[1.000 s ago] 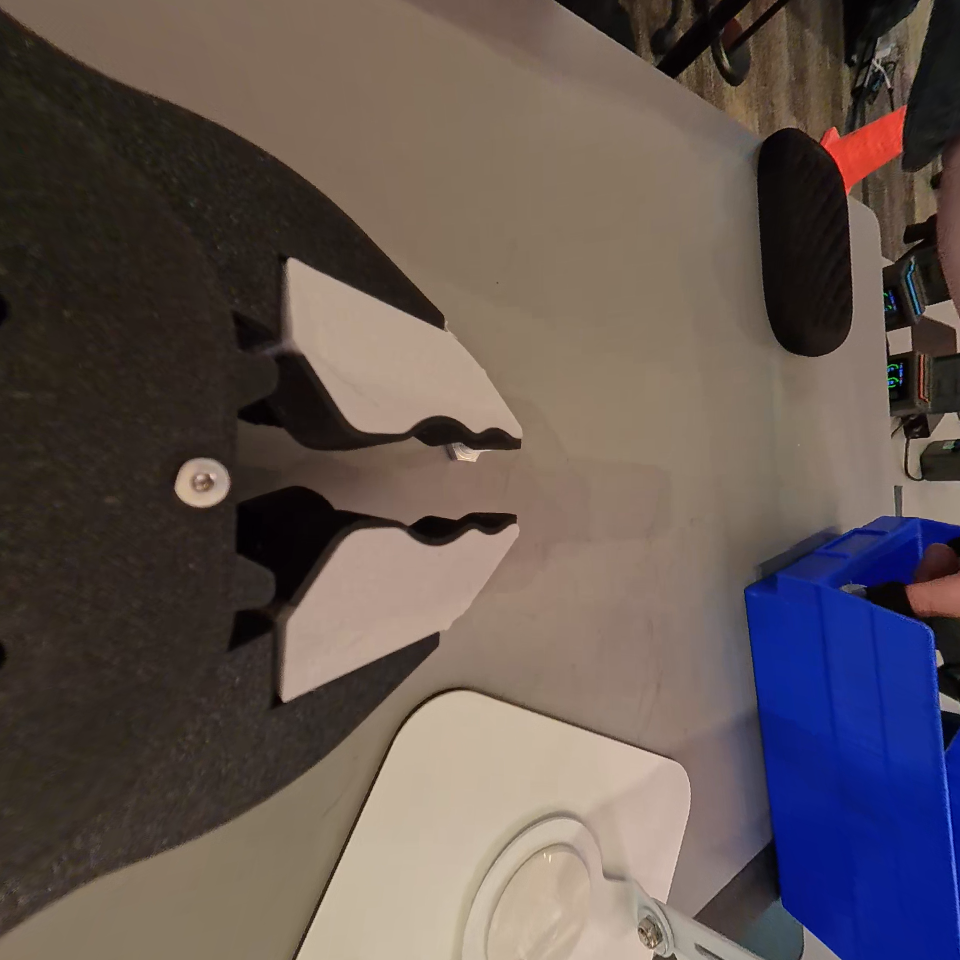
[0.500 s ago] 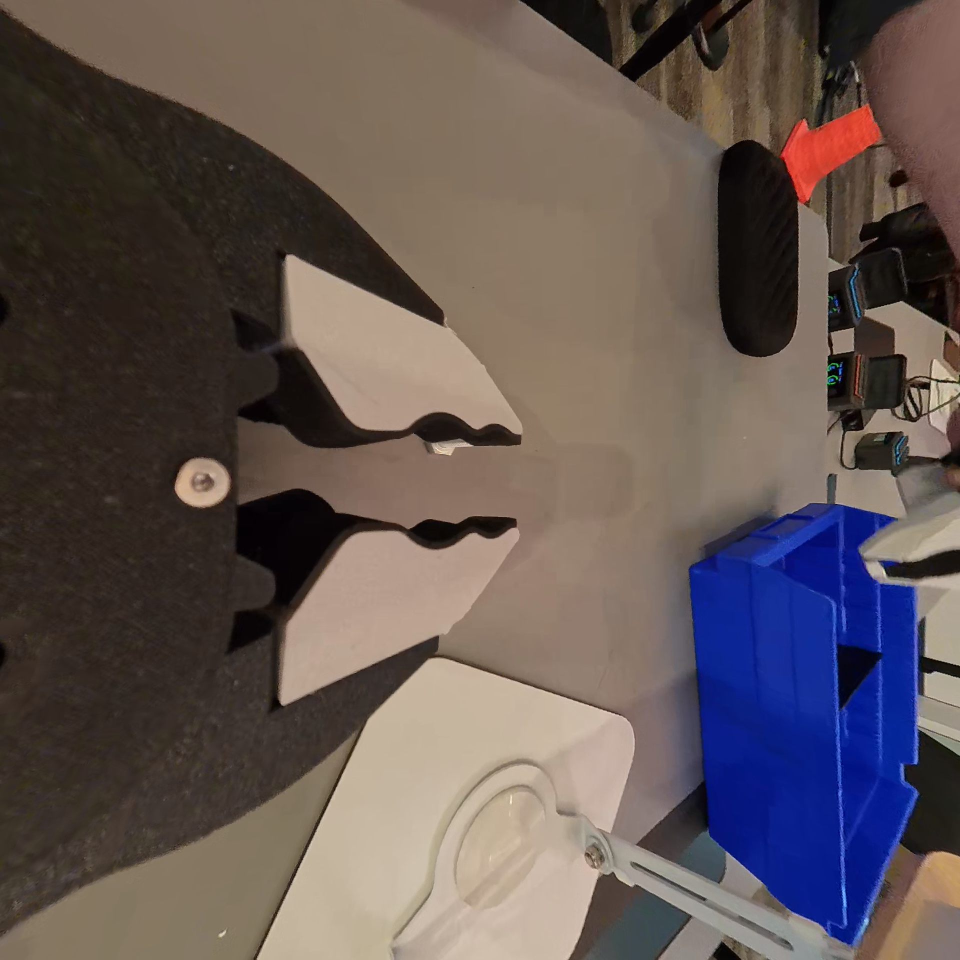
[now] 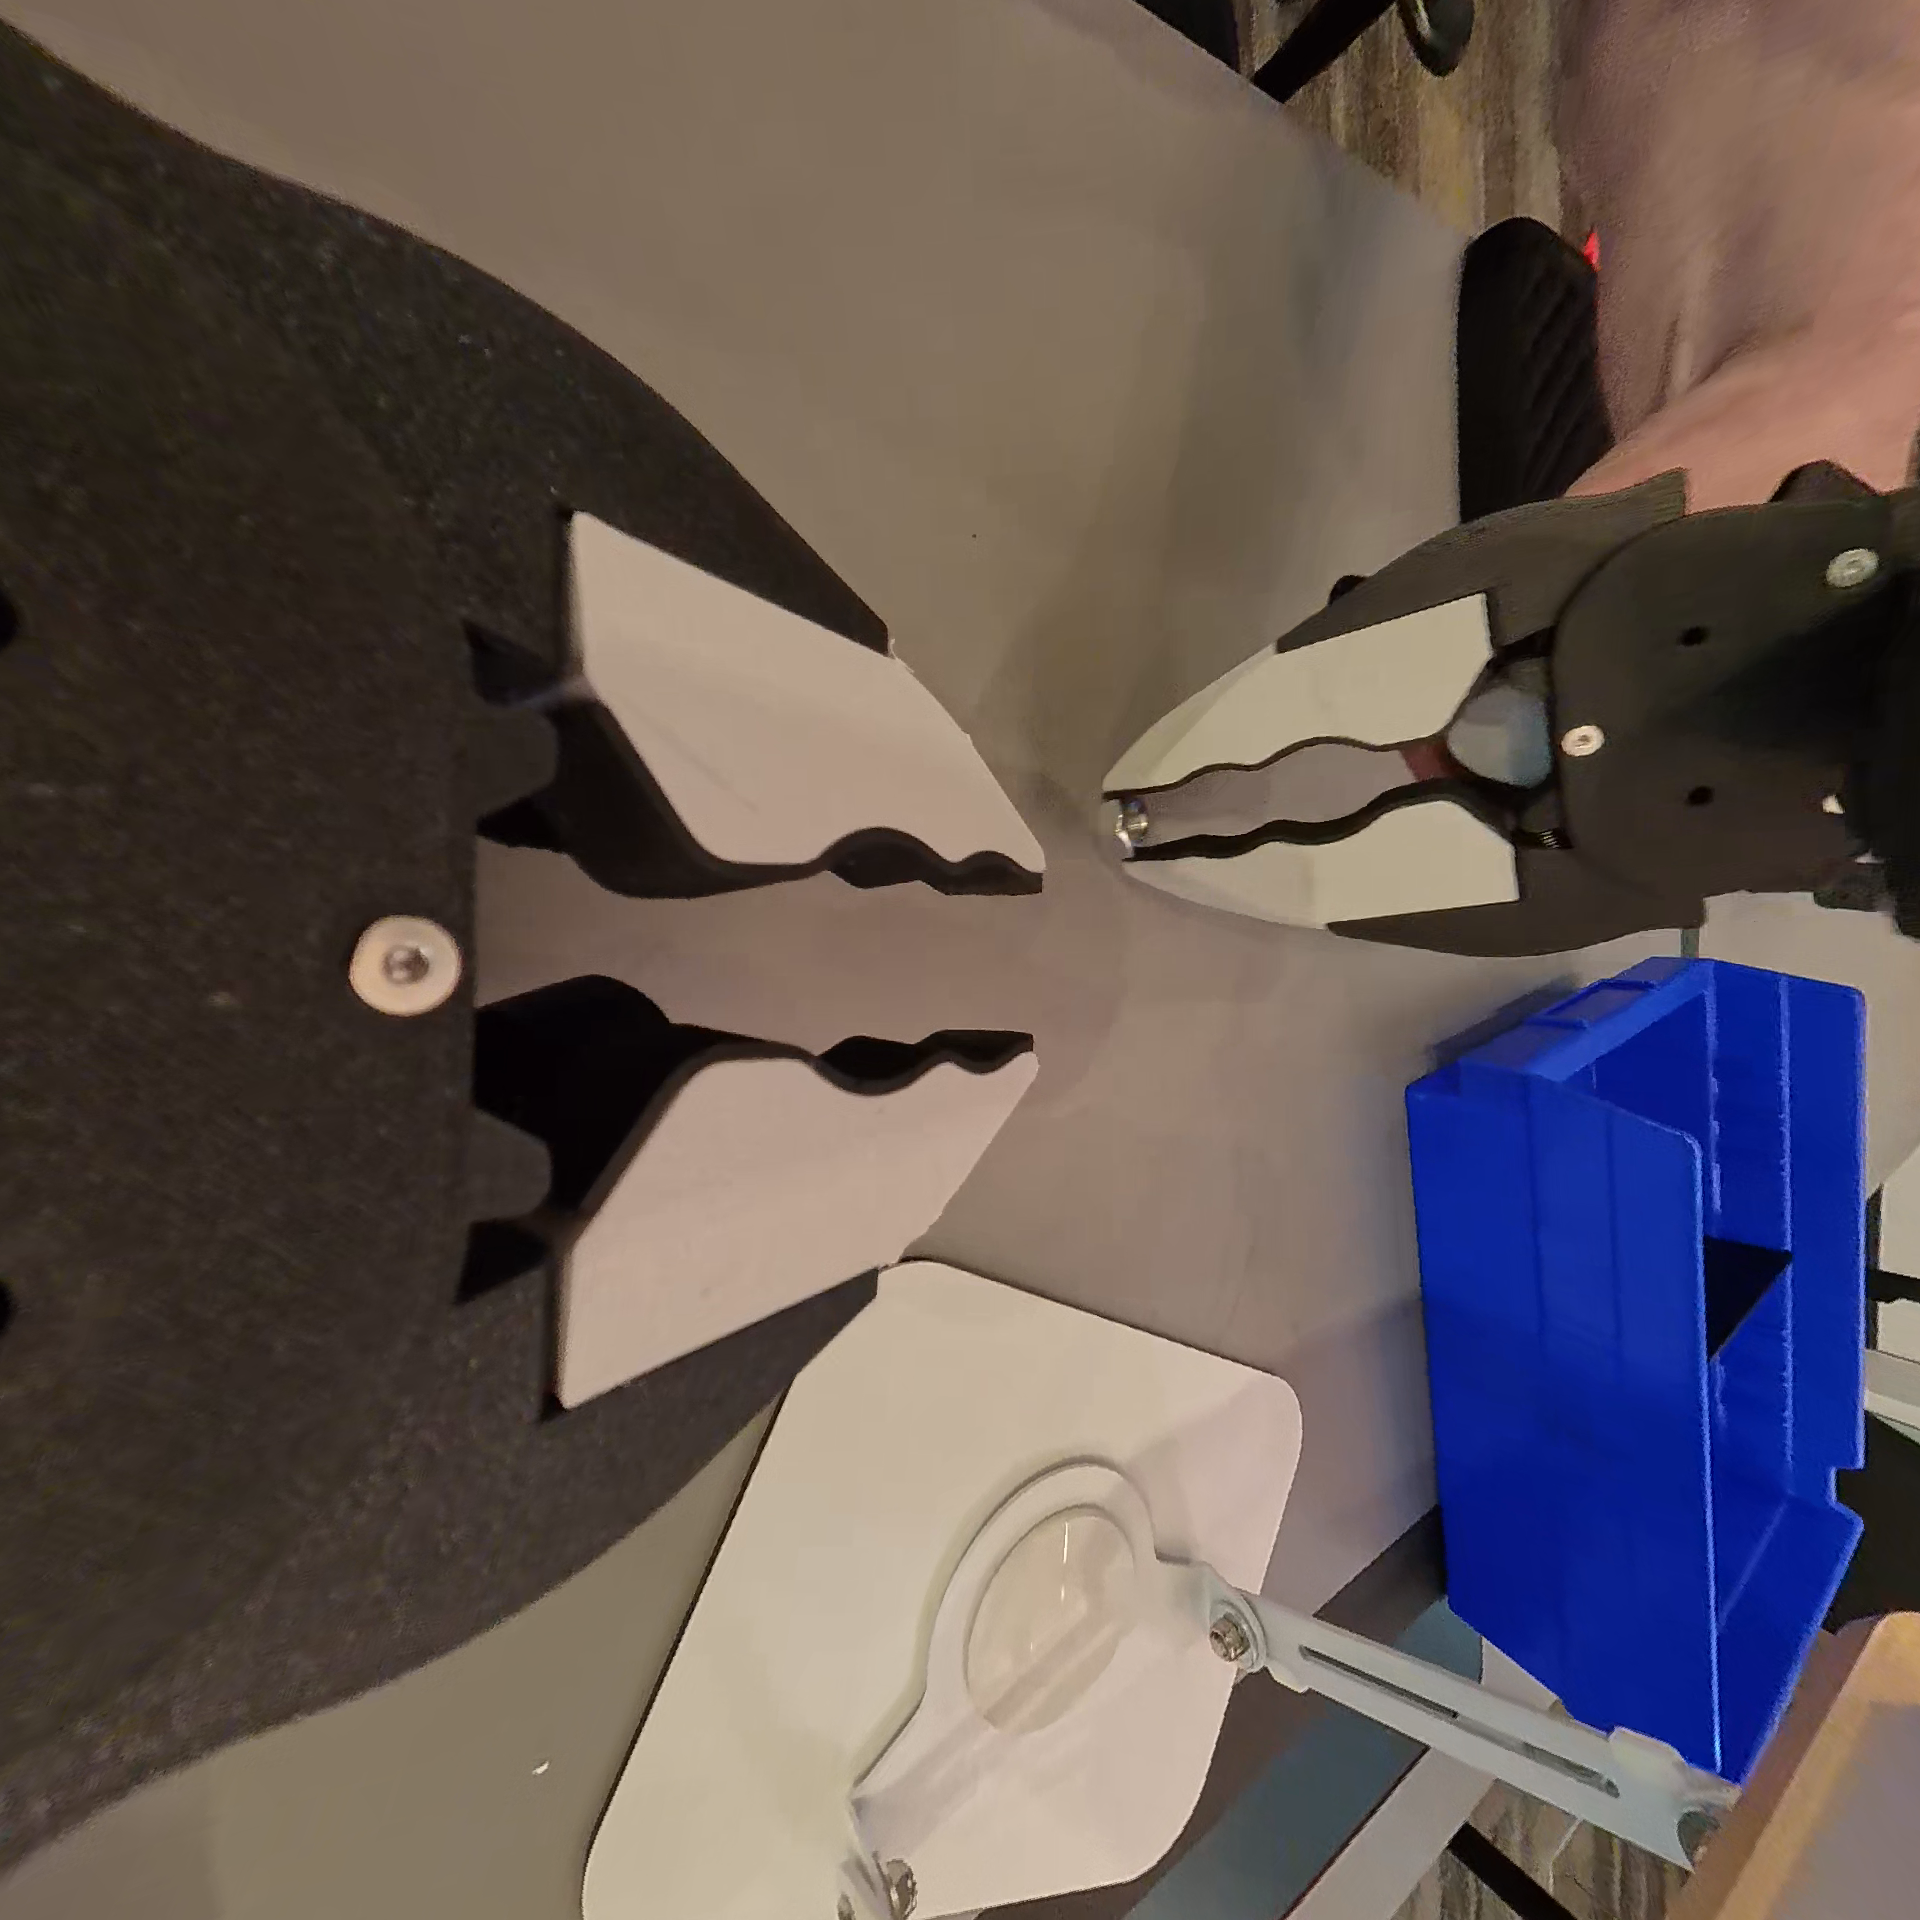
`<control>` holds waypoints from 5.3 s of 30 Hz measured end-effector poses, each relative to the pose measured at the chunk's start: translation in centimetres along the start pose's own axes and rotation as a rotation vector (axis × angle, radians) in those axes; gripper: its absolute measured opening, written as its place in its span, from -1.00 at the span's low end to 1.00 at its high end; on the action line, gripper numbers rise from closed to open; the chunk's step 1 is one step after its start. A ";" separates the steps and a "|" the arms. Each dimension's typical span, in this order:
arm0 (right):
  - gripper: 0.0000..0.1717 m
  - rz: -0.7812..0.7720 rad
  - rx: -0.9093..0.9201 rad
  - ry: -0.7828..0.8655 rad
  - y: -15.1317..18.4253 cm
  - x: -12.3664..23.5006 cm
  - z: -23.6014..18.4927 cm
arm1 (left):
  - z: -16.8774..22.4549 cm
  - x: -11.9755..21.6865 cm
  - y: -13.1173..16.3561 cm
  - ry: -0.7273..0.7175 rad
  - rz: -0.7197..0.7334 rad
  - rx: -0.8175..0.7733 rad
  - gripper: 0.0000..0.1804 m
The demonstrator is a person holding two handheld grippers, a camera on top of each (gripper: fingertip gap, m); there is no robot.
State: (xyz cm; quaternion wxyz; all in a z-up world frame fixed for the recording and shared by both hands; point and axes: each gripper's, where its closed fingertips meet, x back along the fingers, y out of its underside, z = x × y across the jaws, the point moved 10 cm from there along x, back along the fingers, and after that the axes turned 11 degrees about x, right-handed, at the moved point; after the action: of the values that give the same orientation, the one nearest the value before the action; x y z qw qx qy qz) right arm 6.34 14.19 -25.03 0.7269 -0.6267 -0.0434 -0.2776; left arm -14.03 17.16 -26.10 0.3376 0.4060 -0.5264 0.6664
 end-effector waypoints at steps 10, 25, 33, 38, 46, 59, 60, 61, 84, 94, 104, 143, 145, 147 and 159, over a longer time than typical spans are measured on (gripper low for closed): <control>-0.71 -0.078 0.017 -0.113 0.5 -1.5 -1.1 | 0.1 -2.0 -0.3 0.032 0.000 0.003 -0.82; -0.89 -0.049 -0.013 -0.122 -1.0 -3.6 -1.9 | 1.9 0.5 0.6 -0.002 0.302 0.082 -0.53; -0.89 0.185 -0.094 -0.214 -4.5 -2.7 -1.4 | 4.5 2.0 0.2 -0.056 0.635 0.167 -0.56; -0.89 0.193 -0.085 -0.240 -5.2 -2.5 -1.9 | 5.6 2.5 0.4 -0.045 0.710 0.161 -0.68; -0.89 0.202 -0.096 -0.247 -5.6 -2.3 -2.0 | 5.6 2.7 0.5 -0.058 0.743 0.149 -0.78; -0.61 -0.068 0.049 -0.236 -4.1 -2.4 -0.5 | 4.4 4.4 3.6 -0.115 0.760 0.208 -0.78; -0.62 -0.109 0.062 -0.244 -3.7 -3.1 -0.5 | 4.4 4.6 4.1 -0.122 0.768 0.220 -0.78; -0.62 -0.147 0.071 -0.254 -3.2 -3.8 -0.7 | 4.3 4.7 4.5 -0.128 0.778 0.237 -0.78; -0.79 -0.276 0.202 -0.406 -1.4 -9.5 -0.8 | 3.1 4.0 6.3 -0.132 0.827 0.278 -0.78; -0.80 0.070 0.323 -0.424 -9.8 -3.7 0.2 | 4.2 3.9 5.3 -0.125 0.794 0.180 -0.78; -0.80 0.065 0.351 -0.496 -10.6 -4.8 -0.2 | 5.0 4.4 4.8 -0.141 0.787 0.121 -0.78; -0.80 0.081 -0.090 -0.232 -9.2 -5.2 -0.9 | 5.0 4.3 4.6 -0.323 0.865 0.226 -0.79; -0.80 0.095 -0.094 -0.232 -9.2 -5.1 -0.9 | 4.9 4.3 4.6 -0.314 0.867 0.228 -0.79; -0.80 0.101 -0.097 -0.239 -9.2 -5.1 -0.9 | 4.9 4.3 4.6 -0.302 0.873 0.222 -0.79; -0.80 0.040 0.017 -0.262 -10.3 -5.1 -1.4 | 5.0 4.1 4.3 -0.242 0.856 0.206 -0.79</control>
State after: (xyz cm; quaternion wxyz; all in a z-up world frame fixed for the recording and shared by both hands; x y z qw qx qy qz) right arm -3.10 14.04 -18.29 0.7258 -0.6520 -0.1280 -0.1783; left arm -18.74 11.43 -23.69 -0.0743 0.2581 -0.6134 0.7427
